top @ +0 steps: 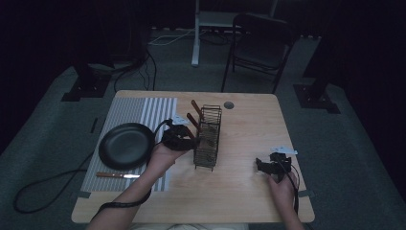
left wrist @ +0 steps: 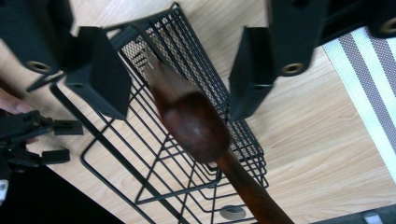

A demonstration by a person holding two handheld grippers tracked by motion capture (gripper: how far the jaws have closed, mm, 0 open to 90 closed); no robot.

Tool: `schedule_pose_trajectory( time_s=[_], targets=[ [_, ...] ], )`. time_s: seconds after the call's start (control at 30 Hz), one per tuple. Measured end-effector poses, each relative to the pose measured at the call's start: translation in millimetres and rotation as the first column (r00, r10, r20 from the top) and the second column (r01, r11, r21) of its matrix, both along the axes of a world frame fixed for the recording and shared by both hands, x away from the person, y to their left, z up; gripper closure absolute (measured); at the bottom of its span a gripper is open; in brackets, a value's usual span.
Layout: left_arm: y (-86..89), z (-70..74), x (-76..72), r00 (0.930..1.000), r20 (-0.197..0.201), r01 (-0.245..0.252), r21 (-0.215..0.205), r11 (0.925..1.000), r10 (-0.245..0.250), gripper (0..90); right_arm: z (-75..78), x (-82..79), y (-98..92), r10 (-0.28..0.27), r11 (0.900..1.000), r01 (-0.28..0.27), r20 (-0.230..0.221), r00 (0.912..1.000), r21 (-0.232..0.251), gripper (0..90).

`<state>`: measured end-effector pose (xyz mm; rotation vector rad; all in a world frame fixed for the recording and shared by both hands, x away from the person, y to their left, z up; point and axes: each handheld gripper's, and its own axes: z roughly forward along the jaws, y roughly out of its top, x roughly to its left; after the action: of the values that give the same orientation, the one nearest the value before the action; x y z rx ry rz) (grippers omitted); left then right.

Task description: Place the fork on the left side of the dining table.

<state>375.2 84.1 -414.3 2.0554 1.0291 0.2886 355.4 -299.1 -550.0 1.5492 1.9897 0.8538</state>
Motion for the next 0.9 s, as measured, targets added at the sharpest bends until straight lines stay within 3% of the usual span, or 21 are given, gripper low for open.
schedule_pose_trajectory(
  time_s=[0.23, 0.4, 0.73, 0.9],
  targets=[
    [-1.0, -3.8, -0.2, 1.0, 0.006, 0.005, 0.003, 1.0, -0.005, 51.4, 0.0, 0.0, 0.0, 0.0, 1.0, 0.0, -0.001, 1.0, 0.0, 12.1],
    [-2.9, -2.6, -3.4, 0.9982, 0.037, 0.048, 0.007, 0.9988, -0.048, 65.9, 0.1, 0.0, 0.0, 0.0, 1.0, 0.0, -0.001, 1.0, 0.0, 12.1],
    [-3.9, 2.0, -3.9, 0.9922, 0.03, 0.123, -0.088, 0.9884, -0.121, 78.9, 0.1, 0.0, 0.0, 0.0, 1.0, 0.0, -0.001, 1.0, 0.0, 12.1],
    [-6.1, 4.9, -6.4, 0.9912, 0.061, 0.122, -0.066, 0.9904, -0.118, 80.2, 0.1, 0.0, 0.0, 0.0, 1.0, 0.0, -0.001, 1.0, 0.0, 12.1]
  ],
)
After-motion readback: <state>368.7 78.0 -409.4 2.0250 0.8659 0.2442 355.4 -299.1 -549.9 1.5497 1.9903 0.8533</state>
